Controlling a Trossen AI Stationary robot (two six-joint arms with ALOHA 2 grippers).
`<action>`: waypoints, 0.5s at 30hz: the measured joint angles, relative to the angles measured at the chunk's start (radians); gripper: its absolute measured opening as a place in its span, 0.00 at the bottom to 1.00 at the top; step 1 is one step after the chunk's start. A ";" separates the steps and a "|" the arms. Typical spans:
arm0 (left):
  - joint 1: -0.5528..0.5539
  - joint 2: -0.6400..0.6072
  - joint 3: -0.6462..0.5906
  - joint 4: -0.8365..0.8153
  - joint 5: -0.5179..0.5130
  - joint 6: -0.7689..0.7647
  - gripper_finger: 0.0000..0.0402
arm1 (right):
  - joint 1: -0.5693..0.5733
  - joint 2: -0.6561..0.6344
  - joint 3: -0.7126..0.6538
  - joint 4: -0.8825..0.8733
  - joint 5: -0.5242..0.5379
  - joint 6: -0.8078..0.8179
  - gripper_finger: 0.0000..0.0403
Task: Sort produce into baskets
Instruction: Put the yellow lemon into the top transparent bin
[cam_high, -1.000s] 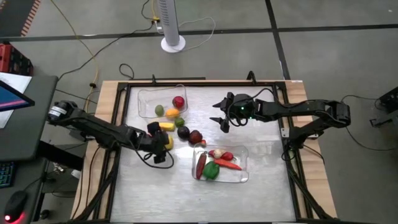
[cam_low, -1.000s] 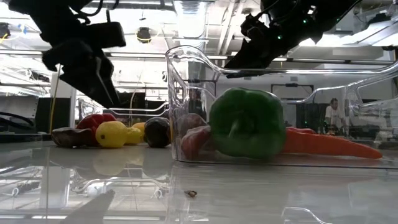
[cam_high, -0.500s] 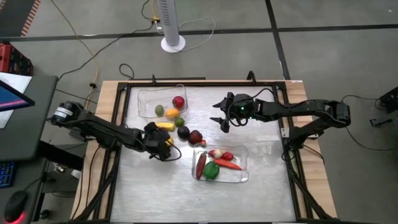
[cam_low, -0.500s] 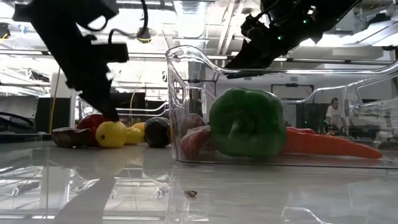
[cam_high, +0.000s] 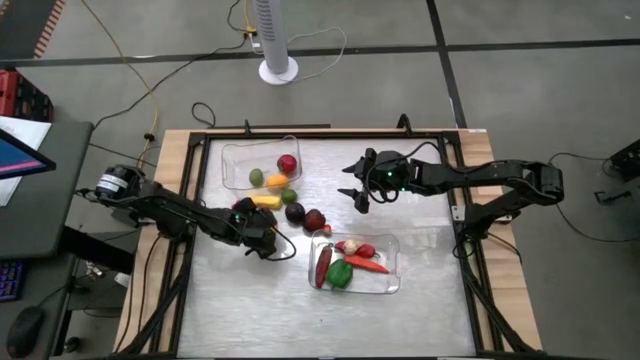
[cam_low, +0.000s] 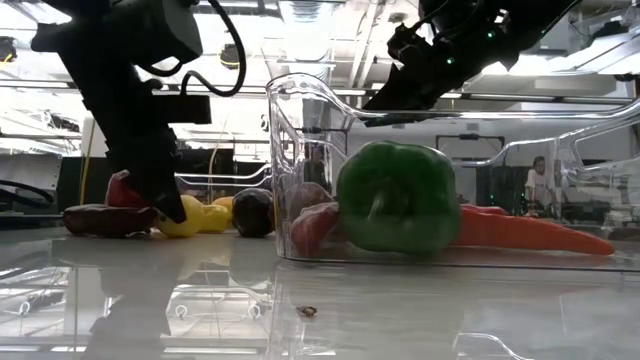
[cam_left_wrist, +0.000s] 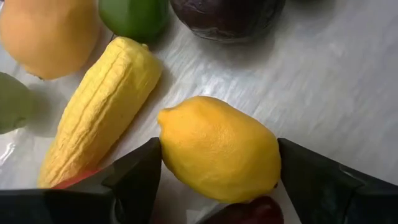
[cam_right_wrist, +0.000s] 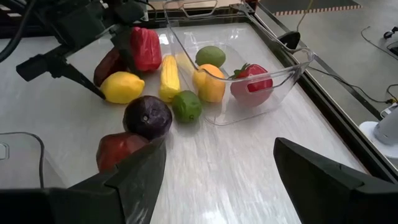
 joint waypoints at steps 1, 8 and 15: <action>0.000 0.000 0.000 0.001 -0.001 0.008 0.70 | 0.000 0.000 0.000 0.000 0.000 0.000 0.81; -0.017 -0.007 0.005 0.030 0.024 0.073 0.63 | 0.000 0.000 0.000 0.000 0.000 0.000 0.81; -0.070 -0.077 0.092 0.045 0.006 0.201 0.62 | 0.000 0.000 0.000 -0.009 0.000 0.000 0.81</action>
